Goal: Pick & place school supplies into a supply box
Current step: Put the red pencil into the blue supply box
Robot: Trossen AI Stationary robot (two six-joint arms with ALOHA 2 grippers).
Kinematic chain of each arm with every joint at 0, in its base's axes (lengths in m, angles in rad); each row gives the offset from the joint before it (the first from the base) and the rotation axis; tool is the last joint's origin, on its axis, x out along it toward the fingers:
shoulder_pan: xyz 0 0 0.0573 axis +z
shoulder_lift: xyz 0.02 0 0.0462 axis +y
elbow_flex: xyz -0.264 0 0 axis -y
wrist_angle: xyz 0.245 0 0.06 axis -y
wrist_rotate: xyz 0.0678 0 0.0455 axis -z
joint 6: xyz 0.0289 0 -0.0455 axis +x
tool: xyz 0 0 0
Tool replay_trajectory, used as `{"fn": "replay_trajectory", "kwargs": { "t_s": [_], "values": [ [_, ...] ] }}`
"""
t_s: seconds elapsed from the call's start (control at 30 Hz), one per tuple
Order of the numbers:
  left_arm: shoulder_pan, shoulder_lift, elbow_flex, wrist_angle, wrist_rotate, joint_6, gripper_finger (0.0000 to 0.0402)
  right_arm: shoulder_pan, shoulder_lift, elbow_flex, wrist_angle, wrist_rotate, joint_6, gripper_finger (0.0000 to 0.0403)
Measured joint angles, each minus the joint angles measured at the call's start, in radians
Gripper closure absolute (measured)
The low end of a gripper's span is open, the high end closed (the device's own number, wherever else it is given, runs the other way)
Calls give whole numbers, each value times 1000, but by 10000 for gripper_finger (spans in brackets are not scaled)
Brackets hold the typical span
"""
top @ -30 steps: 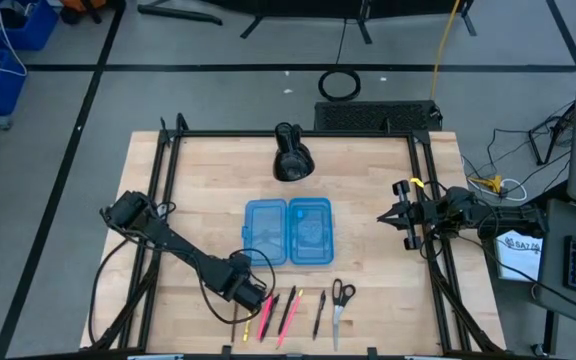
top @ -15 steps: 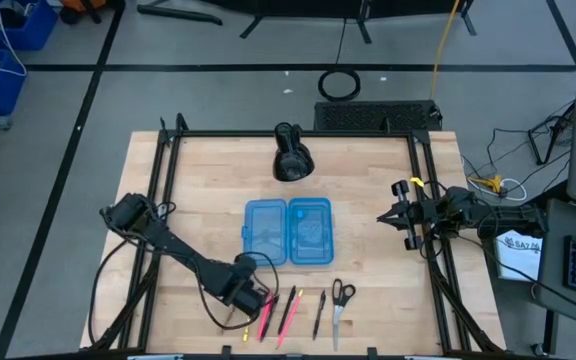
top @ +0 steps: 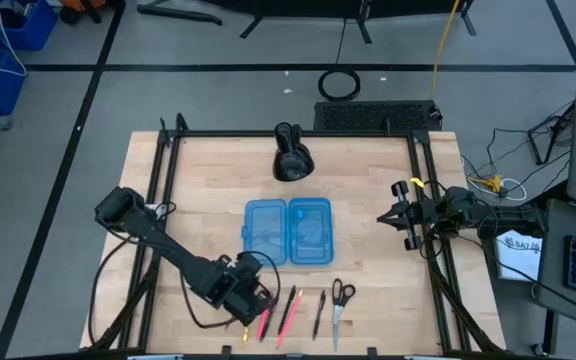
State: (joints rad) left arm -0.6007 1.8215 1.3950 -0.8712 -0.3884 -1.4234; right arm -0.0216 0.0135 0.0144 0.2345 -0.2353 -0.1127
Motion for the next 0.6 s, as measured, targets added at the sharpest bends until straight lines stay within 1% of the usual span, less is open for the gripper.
{"fn": "replay_trajectory", "kwargs": {
  "t_s": [0.13, 0.23, 0.33, 0.43, 0.6],
  "values": [
    [22, -32, 72, 11, -79, 51, 381, 0, 1, 0, 1, 1, 0, 403],
    [61, -39, 130, 12, -83, 64, 373, 0, 1, 0, 0, 1, 0, 403],
    [111, -40, 175, 29, -107, 92, 375, 0, 1, 0, 0, 0, 0, 403],
    [164, -41, 180, 93, -111, 104, 389, 0, 1, 0, 0, 0, 0, 403],
    [256, -40, 180, 180, -110, 93, 389, 0, 1, 0, 0, 0, 0, 403]
  ]
}}
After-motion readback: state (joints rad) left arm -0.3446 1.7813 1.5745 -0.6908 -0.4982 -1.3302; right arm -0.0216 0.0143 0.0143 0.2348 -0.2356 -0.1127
